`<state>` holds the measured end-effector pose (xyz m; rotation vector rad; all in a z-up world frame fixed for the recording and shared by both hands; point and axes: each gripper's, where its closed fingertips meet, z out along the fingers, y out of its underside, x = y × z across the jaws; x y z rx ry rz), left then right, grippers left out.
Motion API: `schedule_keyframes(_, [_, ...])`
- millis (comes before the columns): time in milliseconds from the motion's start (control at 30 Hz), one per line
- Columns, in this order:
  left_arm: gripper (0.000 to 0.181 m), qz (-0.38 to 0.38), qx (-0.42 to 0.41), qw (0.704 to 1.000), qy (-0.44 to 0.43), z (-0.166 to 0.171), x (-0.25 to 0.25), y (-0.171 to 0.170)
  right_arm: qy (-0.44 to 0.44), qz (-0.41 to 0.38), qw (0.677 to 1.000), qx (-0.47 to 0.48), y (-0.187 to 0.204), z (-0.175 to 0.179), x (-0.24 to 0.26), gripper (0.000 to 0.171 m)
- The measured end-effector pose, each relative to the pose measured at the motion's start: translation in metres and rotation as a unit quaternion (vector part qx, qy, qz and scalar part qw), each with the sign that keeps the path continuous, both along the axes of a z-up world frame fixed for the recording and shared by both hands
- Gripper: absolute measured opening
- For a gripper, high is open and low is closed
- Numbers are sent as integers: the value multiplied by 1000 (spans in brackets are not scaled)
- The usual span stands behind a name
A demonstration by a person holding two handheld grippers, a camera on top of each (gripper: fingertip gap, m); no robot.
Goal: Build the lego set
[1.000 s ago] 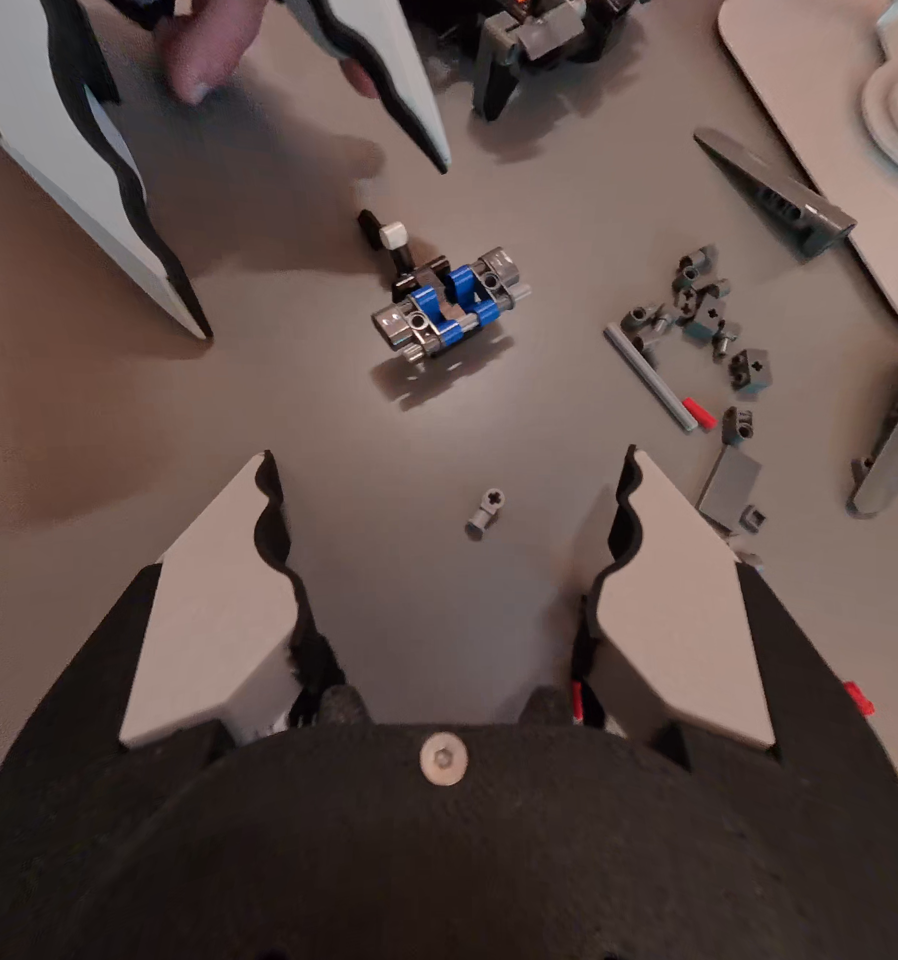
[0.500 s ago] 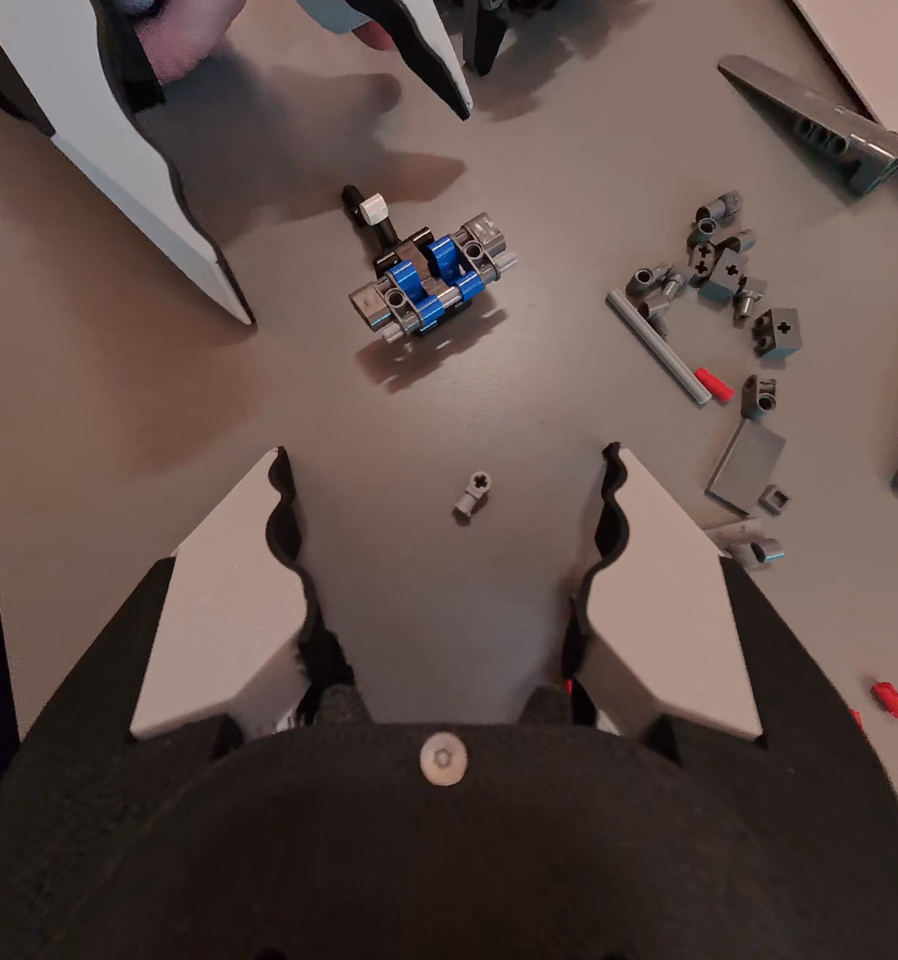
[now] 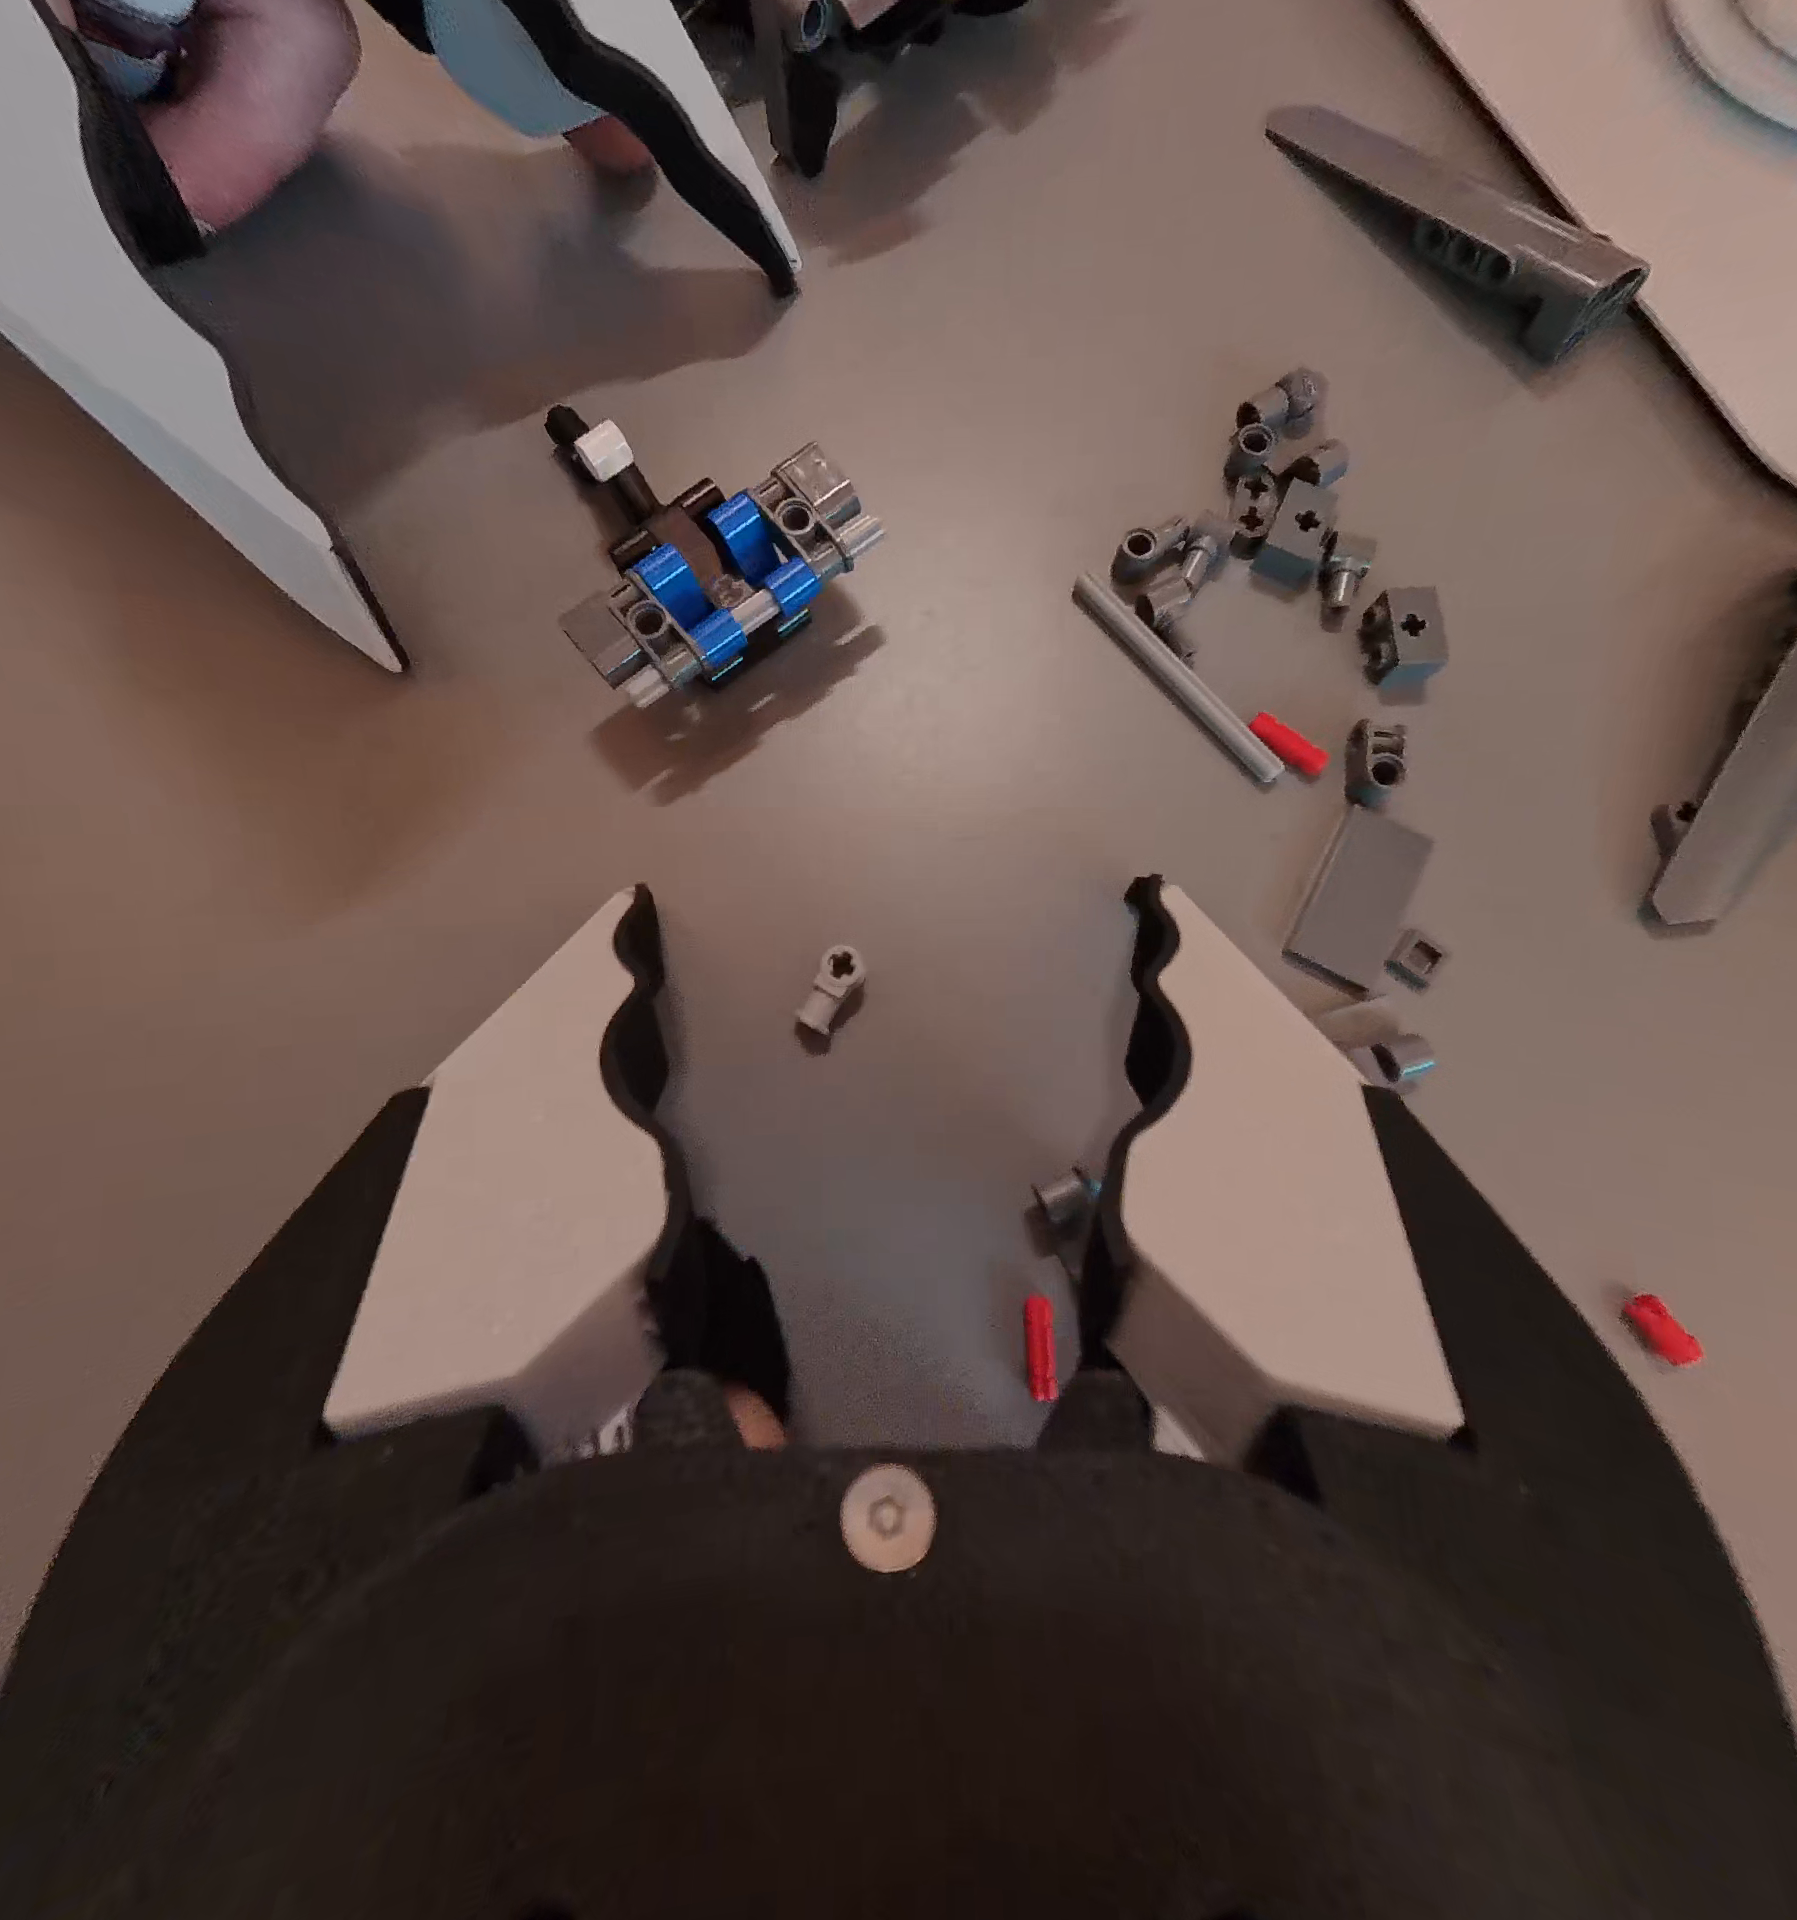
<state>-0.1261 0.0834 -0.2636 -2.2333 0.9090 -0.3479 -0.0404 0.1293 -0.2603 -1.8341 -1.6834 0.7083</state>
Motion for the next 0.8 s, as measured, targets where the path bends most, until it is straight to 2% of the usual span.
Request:
schedule_keyframes(33, [115,0,1,1000,1,0,0,0,1,-2,1000,1,2,0,0,91])
schedule_keyframes(67, [115,0,1,1000,1,0,0,0,0,-9,1000,1,5,-1,0,100])
schedule_keyframes(133, [115,2,2,1000,1,0,-1,0,6,-11,1000,0,8,-1,1,100])
schedule_keyframes(200, [113,1,4,1000,2,0,-1,-1,10,-2,1000,3,8,-2,1,112])
schedule_keyframes(267, [113,5,7,1000,3,1,-2,-2,11,-4,1000,1,9,-2,0,115])
schedule_keyframes(667, [119,11,1,1000,3,0,0,-4,10,-5,1000,1,8,-3,-1,116])
schedule_keyframes(800, [115,9,5,1000,3,1,6,-6,10,-5,1000,1,8,-3,-1,116])
